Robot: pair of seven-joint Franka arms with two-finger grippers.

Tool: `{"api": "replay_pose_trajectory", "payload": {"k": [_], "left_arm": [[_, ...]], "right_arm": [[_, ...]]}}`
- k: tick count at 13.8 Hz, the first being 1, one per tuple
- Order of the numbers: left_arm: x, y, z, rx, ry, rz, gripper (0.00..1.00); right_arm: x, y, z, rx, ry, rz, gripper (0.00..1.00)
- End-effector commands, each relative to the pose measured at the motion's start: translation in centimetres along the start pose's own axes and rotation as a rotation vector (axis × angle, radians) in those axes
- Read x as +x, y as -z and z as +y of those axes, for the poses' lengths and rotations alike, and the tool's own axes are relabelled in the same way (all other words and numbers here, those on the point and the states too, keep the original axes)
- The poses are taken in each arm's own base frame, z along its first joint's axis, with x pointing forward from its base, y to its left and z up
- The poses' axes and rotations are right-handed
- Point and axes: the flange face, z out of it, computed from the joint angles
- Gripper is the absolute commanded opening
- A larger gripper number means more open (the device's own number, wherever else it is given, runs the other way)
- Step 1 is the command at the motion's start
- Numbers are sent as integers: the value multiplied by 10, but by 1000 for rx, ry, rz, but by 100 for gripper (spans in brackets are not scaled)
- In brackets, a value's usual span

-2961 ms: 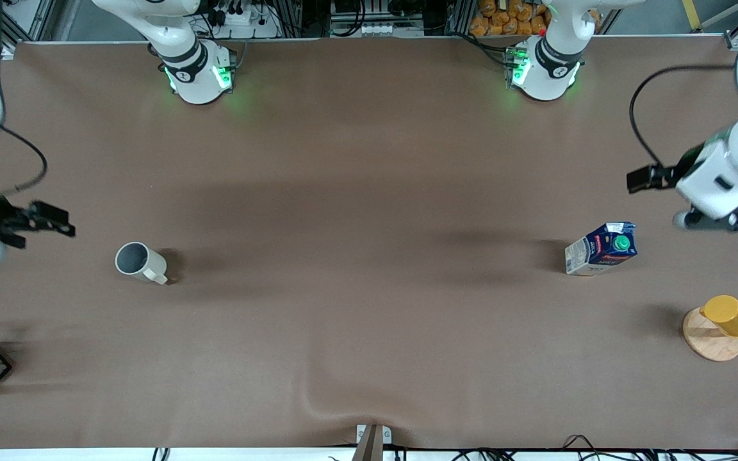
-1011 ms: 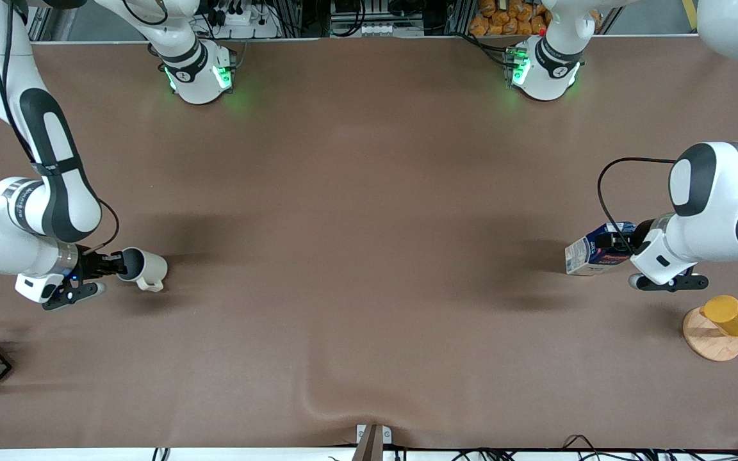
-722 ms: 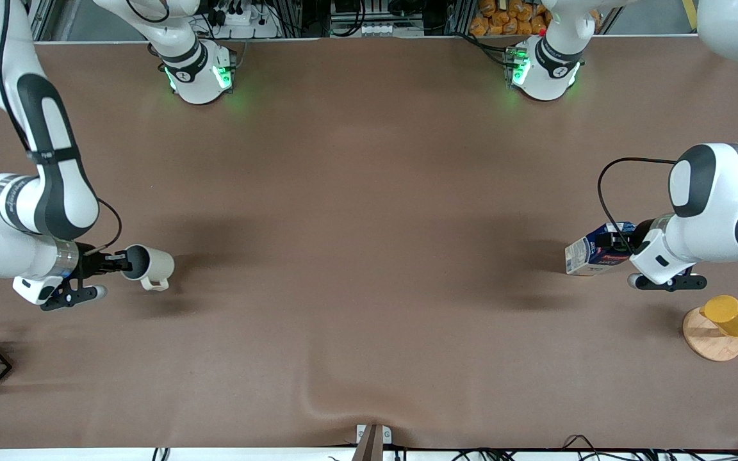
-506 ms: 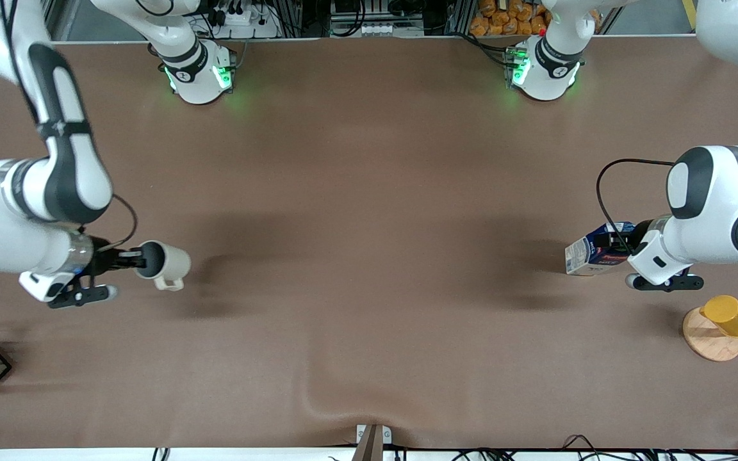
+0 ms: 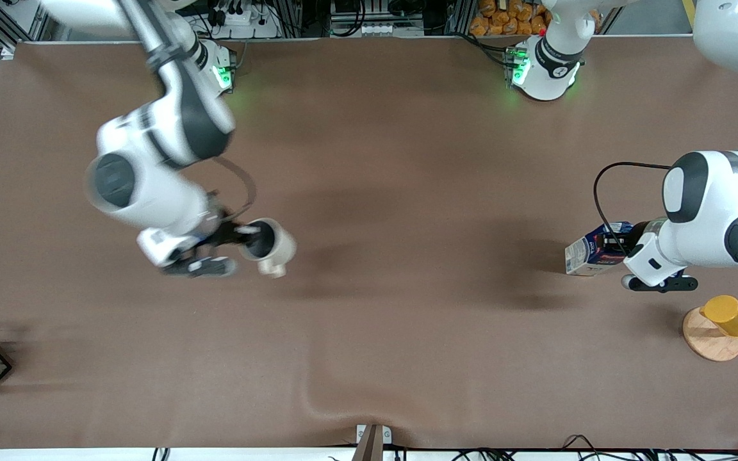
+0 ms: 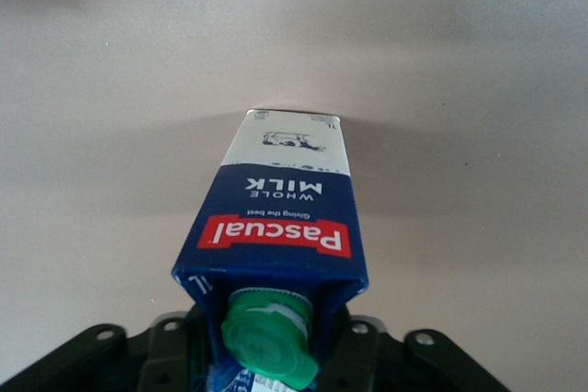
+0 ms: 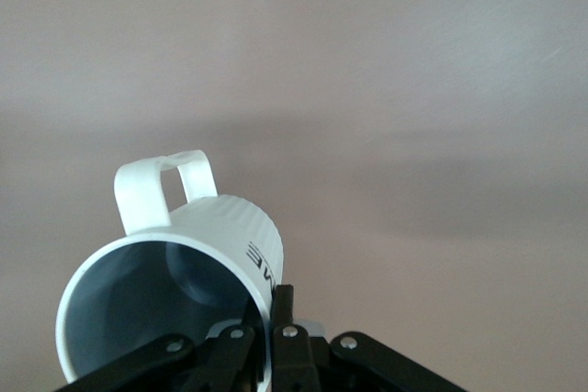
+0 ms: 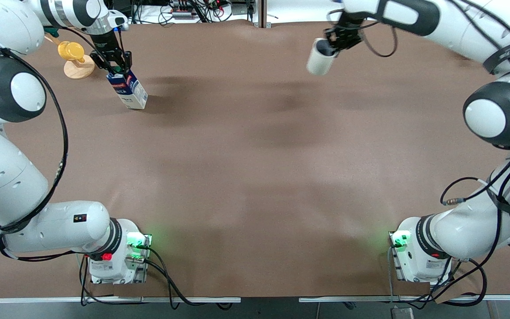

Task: Place milk next to cup
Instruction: 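Lift the mug with the right gripper while the left gripper lifts the carton, then set the mug down mid-table with the right gripper and withdraw it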

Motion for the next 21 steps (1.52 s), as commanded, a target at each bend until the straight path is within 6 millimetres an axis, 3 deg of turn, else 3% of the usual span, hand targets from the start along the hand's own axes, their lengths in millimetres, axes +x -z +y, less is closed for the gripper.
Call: {"api": "replay_pose_trajectory", "payload": {"k": [1, 4, 7, 12, 15, 16, 17, 18, 21], "left_arm": [[-4, 11, -1, 6, -15, -4, 29], [-14, 39, 8, 12, -27, 14, 27], [-22, 70, 29, 13, -60, 0, 27], [-39, 99, 85, 10, -127, 8, 27], [-46, 108, 110, 11, -170, 26, 27], [-47, 110, 114, 19, -184, 30, 27], [-49, 112, 117, 19, -196, 28, 27], [-53, 115, 124, 19, -210, 27, 27], [-60, 122, 149, 15, -241, 37, 25]], "right_arm": [[-33, -17, -66, 9, -100, 5, 0], [-77, -51, -122, -32, -140, 1, 0], [-103, -115, -157, -111, -175, 53, 0], [-107, -192, -172, -98, -157, 93, 0], [-97, -196, -169, -82, -156, 121, 0], [-96, -195, -167, -83, -161, 118, 20], [-95, -196, -167, -83, -161, 120, 90], [-95, -196, -168, -82, -158, 124, 100], [-86, -188, -164, -75, -160, 127, 100]]}}
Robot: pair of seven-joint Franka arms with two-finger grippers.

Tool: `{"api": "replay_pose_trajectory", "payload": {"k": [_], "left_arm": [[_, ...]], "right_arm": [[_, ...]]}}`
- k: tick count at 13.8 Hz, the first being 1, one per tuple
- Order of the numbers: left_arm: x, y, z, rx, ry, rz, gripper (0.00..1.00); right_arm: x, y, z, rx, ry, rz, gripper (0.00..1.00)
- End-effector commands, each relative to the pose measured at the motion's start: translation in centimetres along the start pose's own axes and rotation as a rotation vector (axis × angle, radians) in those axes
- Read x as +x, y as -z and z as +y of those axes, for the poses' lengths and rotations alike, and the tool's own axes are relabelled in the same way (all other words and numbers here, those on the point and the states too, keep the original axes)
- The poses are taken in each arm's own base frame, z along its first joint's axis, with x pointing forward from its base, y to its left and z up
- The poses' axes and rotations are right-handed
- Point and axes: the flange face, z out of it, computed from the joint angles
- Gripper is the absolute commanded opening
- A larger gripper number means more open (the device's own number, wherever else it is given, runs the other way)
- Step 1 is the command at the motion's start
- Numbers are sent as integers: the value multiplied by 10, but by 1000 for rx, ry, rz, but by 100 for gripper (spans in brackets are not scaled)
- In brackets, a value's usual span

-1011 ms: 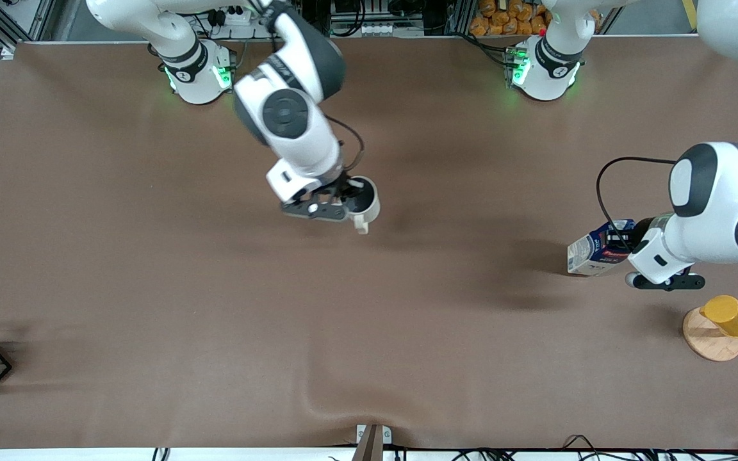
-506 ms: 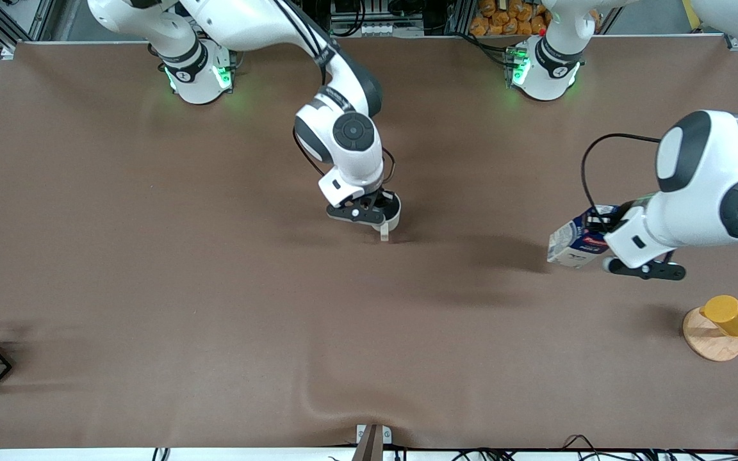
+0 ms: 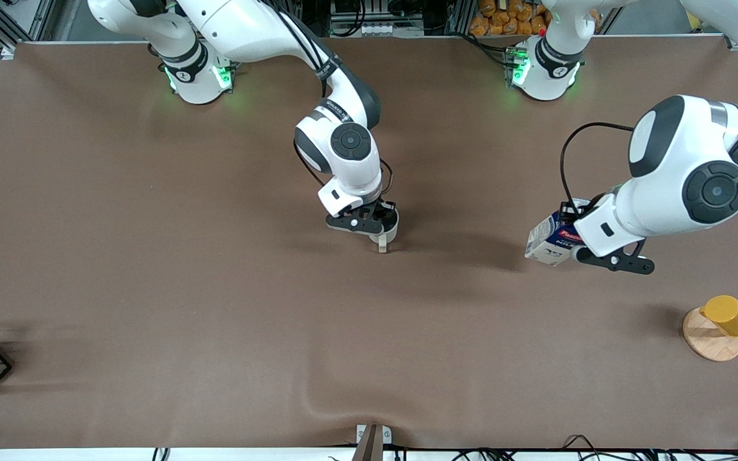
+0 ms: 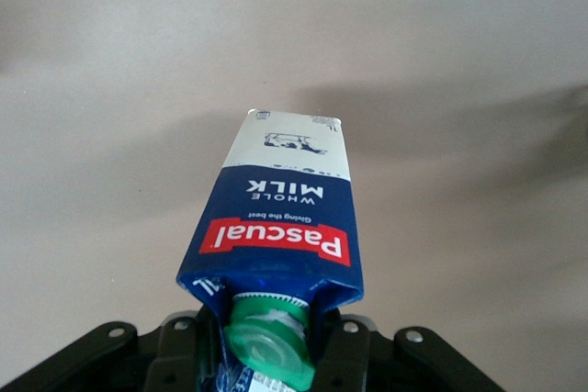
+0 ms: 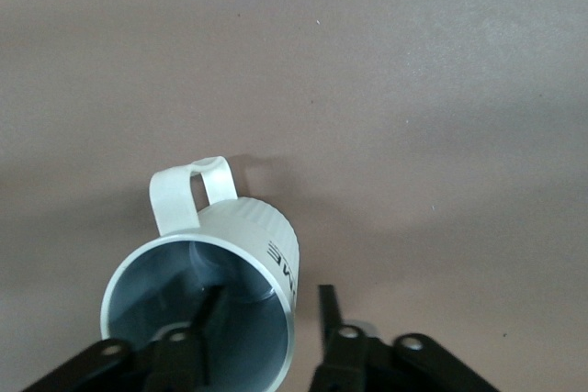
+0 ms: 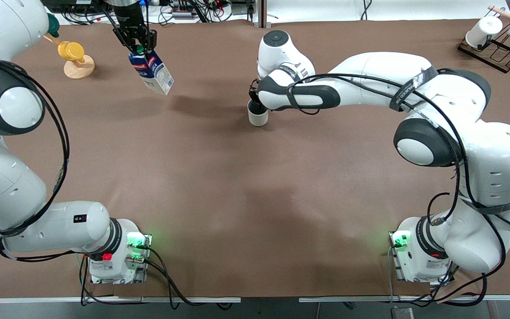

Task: Place milk next to cup
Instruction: 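Set the mug down mid-table with the right gripper and withdraw it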

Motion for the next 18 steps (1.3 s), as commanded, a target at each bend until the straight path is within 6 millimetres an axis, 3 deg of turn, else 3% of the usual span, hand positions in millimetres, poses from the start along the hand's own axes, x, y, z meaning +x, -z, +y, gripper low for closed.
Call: {"api": "replay_pose_trajectory", "payload": {"k": [1, 3, 6, 9, 12, 15, 18], "left_arm": [[-7, 12, 25, 10, -33, 3, 25], [-8, 12, 45, 7, -28, 3, 25], [-11, 9, 72, 10, 13, -2, 24], [-14, 7, 100, 12, 35, -4, 24], [-22, 3, 144, 30, 90, -4, 24], [-31, -3, 184, 46, 80, -8, 24], [-47, -25, 250, 73, 74, -31, 24]], "right_arm": [[19, 17, 6, 10, -21, 18, 100], [37, 37, 13, -17, -41, -4, 100], [73, 91, 31, -95, -42, -95, 100], [93, 135, 56, -100, -16, -129, 100], [131, 193, 116, -77, 66, -167, 100], [174, 251, 198, -47, 107, -162, 100], [207, 293, 282, -38, 124, -137, 100]]}}
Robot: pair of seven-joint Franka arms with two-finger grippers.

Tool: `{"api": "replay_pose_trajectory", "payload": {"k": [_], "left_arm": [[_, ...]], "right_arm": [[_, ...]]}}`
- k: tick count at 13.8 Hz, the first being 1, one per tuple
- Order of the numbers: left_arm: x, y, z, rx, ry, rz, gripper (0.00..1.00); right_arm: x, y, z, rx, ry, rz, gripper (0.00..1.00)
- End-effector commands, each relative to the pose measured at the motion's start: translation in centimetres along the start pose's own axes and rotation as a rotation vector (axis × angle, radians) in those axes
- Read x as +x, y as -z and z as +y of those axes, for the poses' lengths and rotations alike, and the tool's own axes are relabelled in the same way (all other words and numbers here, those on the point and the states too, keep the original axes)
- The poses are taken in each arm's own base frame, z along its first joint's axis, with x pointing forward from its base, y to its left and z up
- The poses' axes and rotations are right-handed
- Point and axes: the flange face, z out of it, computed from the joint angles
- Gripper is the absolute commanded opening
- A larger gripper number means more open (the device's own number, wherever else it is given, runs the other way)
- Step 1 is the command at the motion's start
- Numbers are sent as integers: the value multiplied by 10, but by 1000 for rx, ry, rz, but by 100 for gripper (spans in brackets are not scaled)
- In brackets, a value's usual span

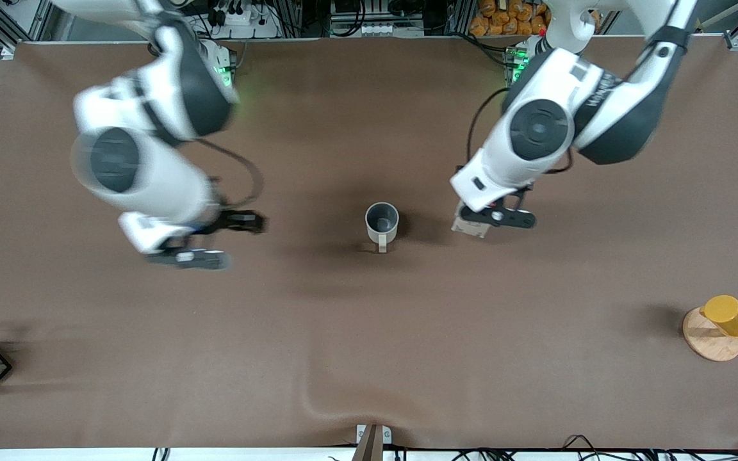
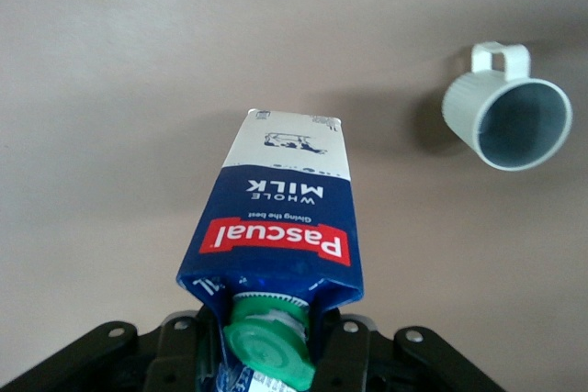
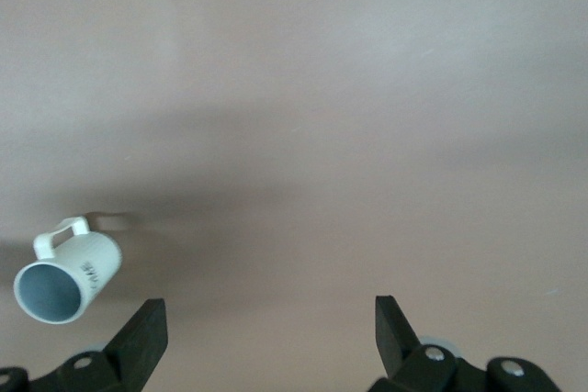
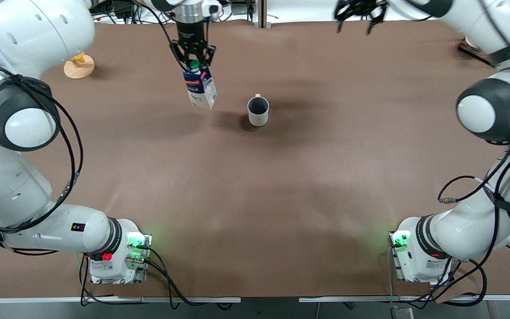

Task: Place milk next to cup
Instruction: 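Set the mug down mid-table with the right gripper and withdraw it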

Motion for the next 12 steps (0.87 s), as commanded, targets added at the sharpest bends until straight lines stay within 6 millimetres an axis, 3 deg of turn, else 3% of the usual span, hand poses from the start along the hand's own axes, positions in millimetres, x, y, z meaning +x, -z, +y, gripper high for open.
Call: {"api": "replay_pose_trajectory", "payload": {"k": [1, 4, 6, 12], "left_arm": [[-18, -21, 57, 28, 0, -33, 24], [-12, -42, 87, -85, 29, -136, 21], [-18, -46, 106, -96, 21, -149, 21], [-22, -82, 164, -98, 130, -170, 21]], "right_arm": [[6, 24, 62, 18, 7, 5, 100], [20, 45, 136, 47, 25, 39, 100], [25, 50, 169, 58, 52, 51, 100], [12, 79, 186, 51, 81, 103, 100]]}}
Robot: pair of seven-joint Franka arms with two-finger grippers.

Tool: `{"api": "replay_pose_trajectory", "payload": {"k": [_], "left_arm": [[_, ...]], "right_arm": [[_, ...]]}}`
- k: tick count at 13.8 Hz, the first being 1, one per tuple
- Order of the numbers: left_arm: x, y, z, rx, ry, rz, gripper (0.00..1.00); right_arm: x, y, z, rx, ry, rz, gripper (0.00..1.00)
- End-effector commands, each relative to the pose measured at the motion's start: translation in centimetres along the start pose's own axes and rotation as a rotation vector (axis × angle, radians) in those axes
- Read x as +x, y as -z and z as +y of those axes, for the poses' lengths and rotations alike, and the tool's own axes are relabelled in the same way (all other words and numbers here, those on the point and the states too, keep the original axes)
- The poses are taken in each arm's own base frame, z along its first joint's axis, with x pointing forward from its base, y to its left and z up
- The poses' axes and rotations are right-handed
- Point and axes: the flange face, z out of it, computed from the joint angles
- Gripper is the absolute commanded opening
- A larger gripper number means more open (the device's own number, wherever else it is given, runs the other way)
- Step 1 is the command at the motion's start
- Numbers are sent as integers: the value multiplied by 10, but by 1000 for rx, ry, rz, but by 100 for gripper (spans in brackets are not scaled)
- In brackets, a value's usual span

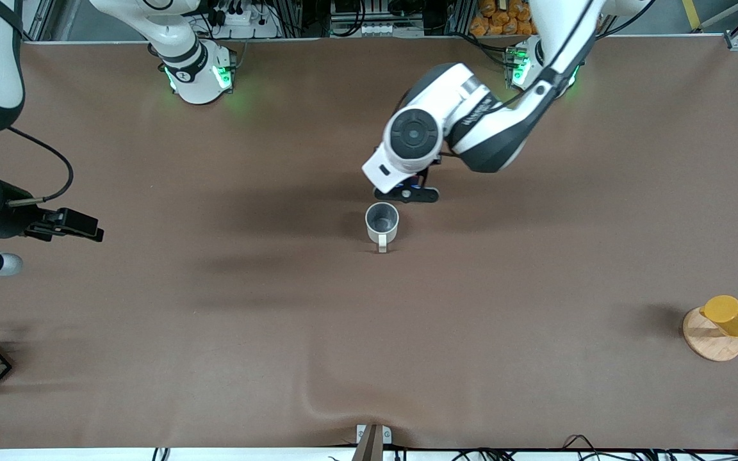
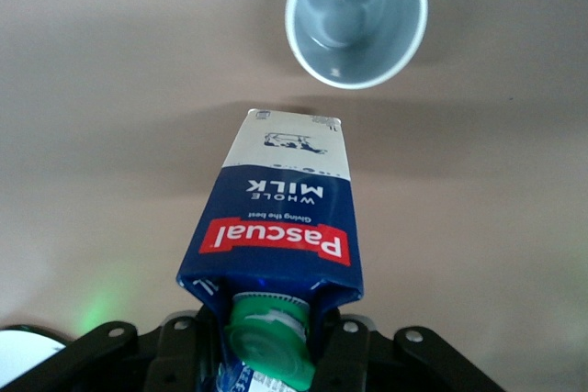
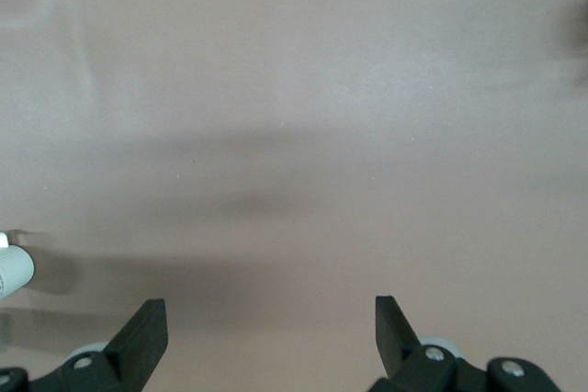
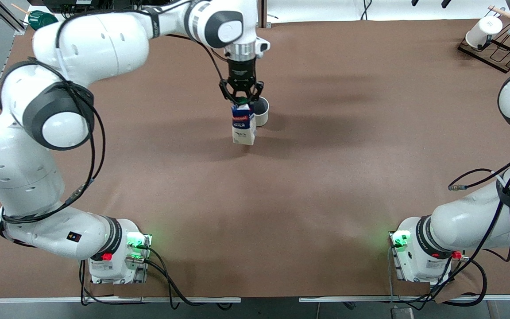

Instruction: Place milk next to cup

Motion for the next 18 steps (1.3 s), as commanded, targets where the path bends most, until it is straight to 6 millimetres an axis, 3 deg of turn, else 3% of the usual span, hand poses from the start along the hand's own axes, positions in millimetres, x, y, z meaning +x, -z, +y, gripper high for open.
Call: {"api": "replay_pose_trajectory", "payload": {"k": [1, 4, 7, 10, 12, 14, 18], "left_arm": [[0, -4, 27, -28, 35, -12, 21], [8, -7, 39, -58, 71, -1, 21], [16, -8, 40, -75, 73, 8, 21], [17, -10, 40, -67, 89, 10, 21], [19, -11, 38, -59, 97, 18, 21], [24, -19, 37, -50, 121, 9, 21], [30, -26, 35, -29, 131, 19, 21]], "right_arm": [[-13, 22, 9, 8, 12, 32, 100], [-33, 71, 28, -5, 136, 116, 100], [-51, 102, 57, -9, 191, 165, 100], [-83, 142, 58, -19, 197, 195, 100], [-89, 140, 66, -22, 255, 164, 100], [-101, 147, 56, -23, 279, 169, 100], [-88, 123, 69, -34, 259, 180, 100]]}}
